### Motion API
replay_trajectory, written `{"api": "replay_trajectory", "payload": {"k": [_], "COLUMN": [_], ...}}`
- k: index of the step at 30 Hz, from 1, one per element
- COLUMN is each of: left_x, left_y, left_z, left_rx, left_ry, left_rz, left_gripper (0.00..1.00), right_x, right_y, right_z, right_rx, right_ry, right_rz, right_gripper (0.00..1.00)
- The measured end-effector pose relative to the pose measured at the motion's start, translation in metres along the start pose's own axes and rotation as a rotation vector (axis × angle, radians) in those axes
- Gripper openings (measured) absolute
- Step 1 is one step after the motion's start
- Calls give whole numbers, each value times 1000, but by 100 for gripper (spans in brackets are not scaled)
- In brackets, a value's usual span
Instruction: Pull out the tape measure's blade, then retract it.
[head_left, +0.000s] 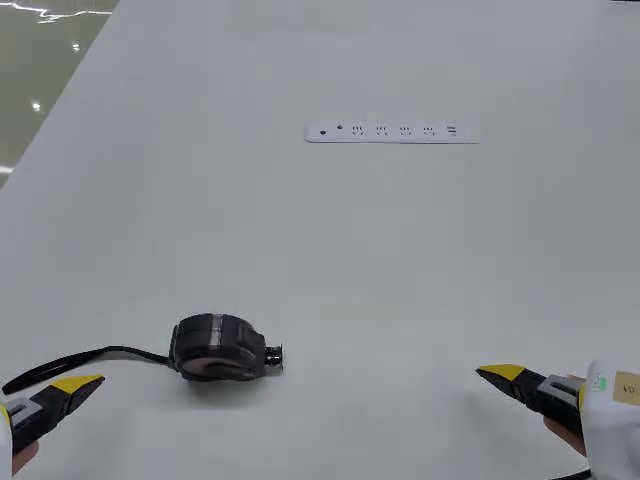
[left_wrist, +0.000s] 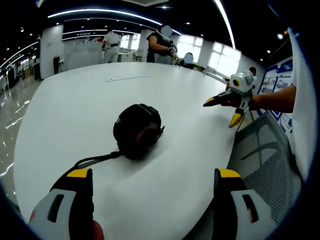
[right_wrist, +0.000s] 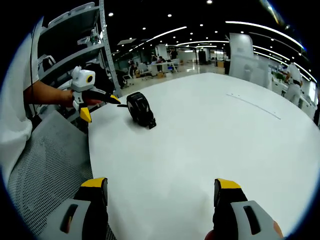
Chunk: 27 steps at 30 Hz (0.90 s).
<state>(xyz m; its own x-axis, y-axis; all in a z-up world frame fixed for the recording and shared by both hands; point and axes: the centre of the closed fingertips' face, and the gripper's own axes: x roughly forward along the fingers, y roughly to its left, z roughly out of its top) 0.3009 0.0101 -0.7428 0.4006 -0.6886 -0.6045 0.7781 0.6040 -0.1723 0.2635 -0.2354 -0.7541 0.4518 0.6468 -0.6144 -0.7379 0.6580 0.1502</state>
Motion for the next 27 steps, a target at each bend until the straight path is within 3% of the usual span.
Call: {"api": "replay_trajectory", "payload": {"k": [10, 27], "left_x": [7, 31], "left_y": [10, 22], "left_z": [11, 27], "left_rx": [27, 118], "left_ry": [-6, -1], "left_rz": [-7, -47], "left_gripper": [99, 98], "right_x": [10, 39], "right_y": [-5, -11], "right_z": [10, 24], "right_rx": [-30, -76], "right_ry": [-18, -11], "right_rz": [4, 76], "right_gripper": [88, 86]}}
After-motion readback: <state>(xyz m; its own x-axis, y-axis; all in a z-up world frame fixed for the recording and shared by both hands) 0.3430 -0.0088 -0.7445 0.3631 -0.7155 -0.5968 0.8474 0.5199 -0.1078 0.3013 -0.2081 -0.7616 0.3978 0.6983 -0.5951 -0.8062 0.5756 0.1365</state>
